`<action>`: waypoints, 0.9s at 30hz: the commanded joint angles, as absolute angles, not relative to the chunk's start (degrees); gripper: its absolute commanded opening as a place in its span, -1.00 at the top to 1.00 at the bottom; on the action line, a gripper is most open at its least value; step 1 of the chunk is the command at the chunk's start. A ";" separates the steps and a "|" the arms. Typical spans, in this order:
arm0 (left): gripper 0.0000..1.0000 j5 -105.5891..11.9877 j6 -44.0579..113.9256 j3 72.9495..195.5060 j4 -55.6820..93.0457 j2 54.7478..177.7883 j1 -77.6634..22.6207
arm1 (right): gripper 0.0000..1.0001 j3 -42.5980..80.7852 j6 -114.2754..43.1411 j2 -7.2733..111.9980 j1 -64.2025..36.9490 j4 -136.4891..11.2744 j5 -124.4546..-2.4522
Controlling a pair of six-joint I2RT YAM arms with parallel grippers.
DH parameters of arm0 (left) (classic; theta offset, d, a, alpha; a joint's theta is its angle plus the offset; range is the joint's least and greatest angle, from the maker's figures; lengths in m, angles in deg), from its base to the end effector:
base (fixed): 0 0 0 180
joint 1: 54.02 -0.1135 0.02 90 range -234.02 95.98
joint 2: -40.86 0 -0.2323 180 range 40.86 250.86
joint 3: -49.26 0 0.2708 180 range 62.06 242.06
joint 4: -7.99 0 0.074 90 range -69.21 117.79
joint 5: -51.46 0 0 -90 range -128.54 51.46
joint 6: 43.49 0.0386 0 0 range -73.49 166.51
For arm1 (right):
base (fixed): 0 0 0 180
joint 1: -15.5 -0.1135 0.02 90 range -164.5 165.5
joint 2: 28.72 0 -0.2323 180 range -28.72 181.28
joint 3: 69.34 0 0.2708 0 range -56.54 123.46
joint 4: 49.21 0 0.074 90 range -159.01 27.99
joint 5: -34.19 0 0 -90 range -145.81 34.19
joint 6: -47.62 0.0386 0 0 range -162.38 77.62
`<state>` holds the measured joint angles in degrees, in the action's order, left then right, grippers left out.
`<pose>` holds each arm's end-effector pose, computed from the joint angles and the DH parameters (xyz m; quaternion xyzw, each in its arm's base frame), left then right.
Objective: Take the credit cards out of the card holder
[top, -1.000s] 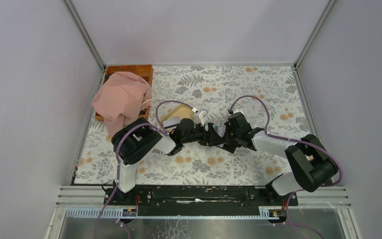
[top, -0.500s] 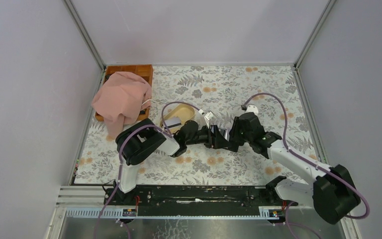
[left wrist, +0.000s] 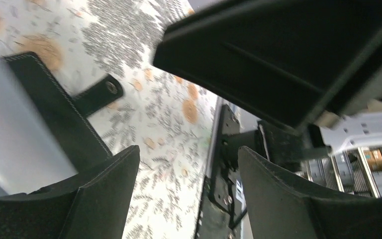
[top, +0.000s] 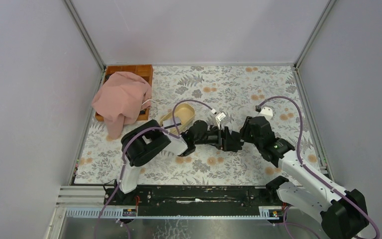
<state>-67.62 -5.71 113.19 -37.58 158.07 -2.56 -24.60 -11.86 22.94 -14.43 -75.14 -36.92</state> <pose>0.2314 -0.3206 0.0886 0.1603 0.7300 -0.6176 0.2449 0.2121 0.1077 0.2031 0.0830 0.8659 0.1130 0.4802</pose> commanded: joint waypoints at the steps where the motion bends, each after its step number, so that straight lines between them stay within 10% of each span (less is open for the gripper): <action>1: -0.60 -67.62 -2.50 108.52 -40.39 150.61 -3.77 | 0.11 -24.85 -9.88 22.99 -14.06 -73.69 -38.60; 13: -0.56 -55.25 5.70 105.21 -24.55 150.43 -14.71 | 0.19 -24.99 -3.22 37.53 -14.10 -55.24 -62.38; 27: -0.54 -54.19 5.66 107.45 -21.60 150.85 -10.31 | 0.25 -25.98 -4.51 38.61 -12.14 -55.92 -58.81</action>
<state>-55.01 4.93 107.47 -22.74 152.45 -11.08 -25.86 -4.41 40.25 -13.60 -57.76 -59.80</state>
